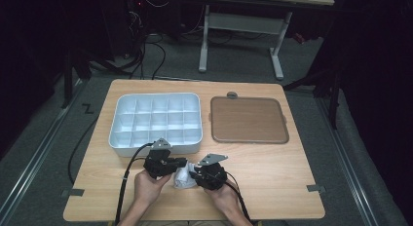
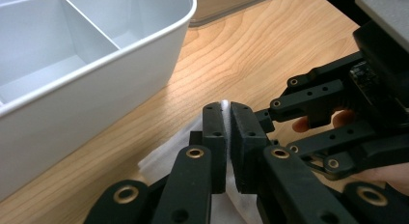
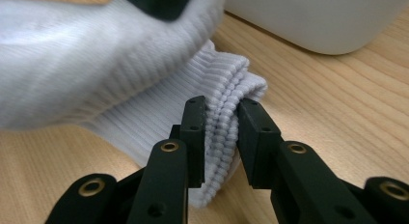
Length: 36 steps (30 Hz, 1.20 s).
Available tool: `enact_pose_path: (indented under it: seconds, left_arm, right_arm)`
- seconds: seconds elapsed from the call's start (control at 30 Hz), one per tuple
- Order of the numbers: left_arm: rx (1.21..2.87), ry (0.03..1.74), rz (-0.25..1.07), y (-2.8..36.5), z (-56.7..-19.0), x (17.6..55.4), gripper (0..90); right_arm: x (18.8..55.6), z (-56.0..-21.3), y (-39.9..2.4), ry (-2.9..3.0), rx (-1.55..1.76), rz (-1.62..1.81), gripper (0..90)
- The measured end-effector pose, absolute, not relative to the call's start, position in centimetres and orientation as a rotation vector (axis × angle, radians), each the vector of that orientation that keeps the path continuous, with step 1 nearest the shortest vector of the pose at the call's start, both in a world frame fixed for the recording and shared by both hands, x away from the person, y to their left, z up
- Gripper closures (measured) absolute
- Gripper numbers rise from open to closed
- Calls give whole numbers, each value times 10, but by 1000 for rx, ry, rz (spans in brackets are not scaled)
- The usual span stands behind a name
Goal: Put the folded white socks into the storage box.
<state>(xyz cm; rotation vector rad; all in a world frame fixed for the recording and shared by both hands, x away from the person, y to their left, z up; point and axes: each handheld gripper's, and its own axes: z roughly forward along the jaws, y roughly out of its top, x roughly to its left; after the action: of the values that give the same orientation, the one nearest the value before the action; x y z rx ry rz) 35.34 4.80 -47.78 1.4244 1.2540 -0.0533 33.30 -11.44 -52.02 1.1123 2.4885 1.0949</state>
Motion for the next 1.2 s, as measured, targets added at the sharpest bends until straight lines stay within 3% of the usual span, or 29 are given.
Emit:
enact_pose_path:
  seconds: [0.3,0.73,1.2]
  left_arm:
    - [1443,1248,-46,41,-484,353,858]
    - [1502,1233,-3,34,-494,354,859]
    - [1496,1255,-5,31,-505,368,860]
  right_arm:
    - [328,-521,-111,2504,1099,1124,739]
    - [321,-511,-121,2477,1099,1123,643]
    - [323,-523,-113,2487,1057,1045,674]
